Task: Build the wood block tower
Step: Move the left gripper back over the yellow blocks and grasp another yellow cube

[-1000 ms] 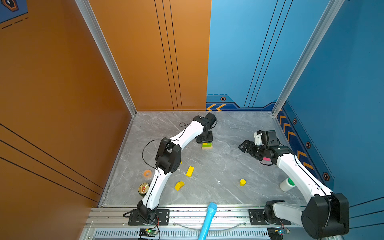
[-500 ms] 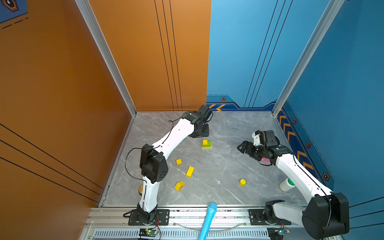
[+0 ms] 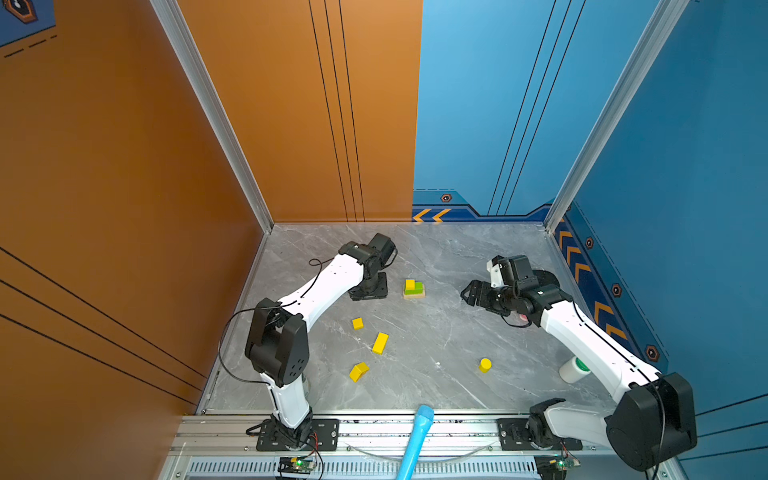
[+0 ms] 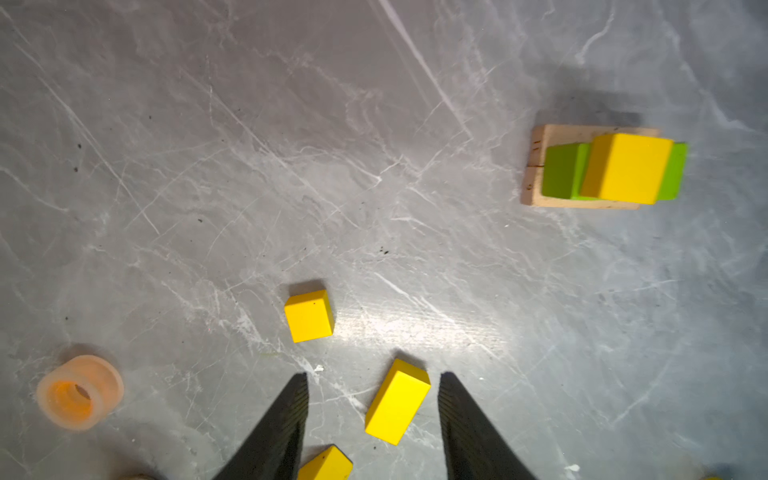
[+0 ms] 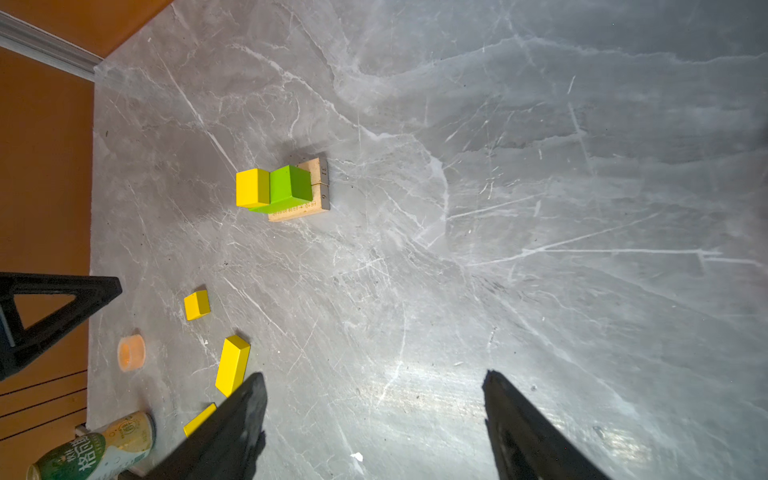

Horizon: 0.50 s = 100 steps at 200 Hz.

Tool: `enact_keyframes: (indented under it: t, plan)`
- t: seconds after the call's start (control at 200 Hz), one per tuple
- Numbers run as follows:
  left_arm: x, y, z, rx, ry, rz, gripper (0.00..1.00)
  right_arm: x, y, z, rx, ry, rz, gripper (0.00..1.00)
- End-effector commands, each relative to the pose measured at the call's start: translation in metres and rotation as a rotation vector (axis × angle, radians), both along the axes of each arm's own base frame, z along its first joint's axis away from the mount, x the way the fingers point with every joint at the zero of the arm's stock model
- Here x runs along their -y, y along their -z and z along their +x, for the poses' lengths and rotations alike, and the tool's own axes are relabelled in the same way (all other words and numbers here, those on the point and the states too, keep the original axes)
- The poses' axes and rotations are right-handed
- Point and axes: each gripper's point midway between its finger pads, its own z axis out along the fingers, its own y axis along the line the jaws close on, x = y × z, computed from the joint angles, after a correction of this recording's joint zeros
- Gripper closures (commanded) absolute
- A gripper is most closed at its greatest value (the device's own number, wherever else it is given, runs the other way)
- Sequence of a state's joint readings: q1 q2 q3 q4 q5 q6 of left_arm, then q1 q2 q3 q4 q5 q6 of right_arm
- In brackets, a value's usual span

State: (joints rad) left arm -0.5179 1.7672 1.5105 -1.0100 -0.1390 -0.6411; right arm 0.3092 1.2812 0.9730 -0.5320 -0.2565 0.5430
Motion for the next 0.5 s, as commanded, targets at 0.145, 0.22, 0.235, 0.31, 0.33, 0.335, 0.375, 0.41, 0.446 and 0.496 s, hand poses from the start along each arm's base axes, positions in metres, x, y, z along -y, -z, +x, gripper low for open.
enact_keyframes:
  t: [0.145,0.22,0.235,0.31,0.33,0.335,0.375,0.41,0.446,0.496]
  plan:
    - [-0.029,0.03,-0.023,-0.046,-0.1,-0.01,0.38,-0.003,0.0,0.005,-0.013,0.006,-0.047,0.17]
    - [-0.033,0.041,-0.028,-0.066,-0.123,-0.017,0.38,-0.004,0.001,0.004,-0.014,0.008,-0.049,0.17]
    - [-0.033,0.043,-0.029,-0.072,-0.126,-0.018,0.38,-0.004,0.001,0.005,-0.014,0.008,-0.049,0.17]
    - [-0.032,0.055,-0.032,-0.085,-0.139,-0.036,0.38,-0.003,0.003,0.004,-0.018,0.009,-0.052,0.17]
    - [-0.031,0.057,-0.031,-0.086,-0.143,-0.044,0.38,-0.003,0.003,0.003,-0.018,0.009,-0.052,0.17]
    - [-0.031,0.057,-0.031,-0.087,-0.143,-0.045,0.38,-0.003,0.003,0.003,-0.018,0.009,-0.053,0.17]
    - [-0.03,0.063,-0.031,-0.094,-0.15,-0.053,0.38,-0.002,0.004,0.003,-0.021,0.012,-0.055,0.17]
    - [-0.029,0.067,-0.031,-0.1,-0.153,-0.057,0.38,-0.002,0.005,0.002,-0.021,0.012,-0.056,0.17]
    - [-0.029,0.07,-0.03,-0.107,-0.156,-0.054,0.37,-0.001,0.004,0.002,-0.019,0.014,-0.057,0.17]
    - [-0.03,0.075,-0.031,-0.118,-0.156,-0.046,0.37,0.0,0.005,0.001,-0.02,0.015,-0.06,0.17]
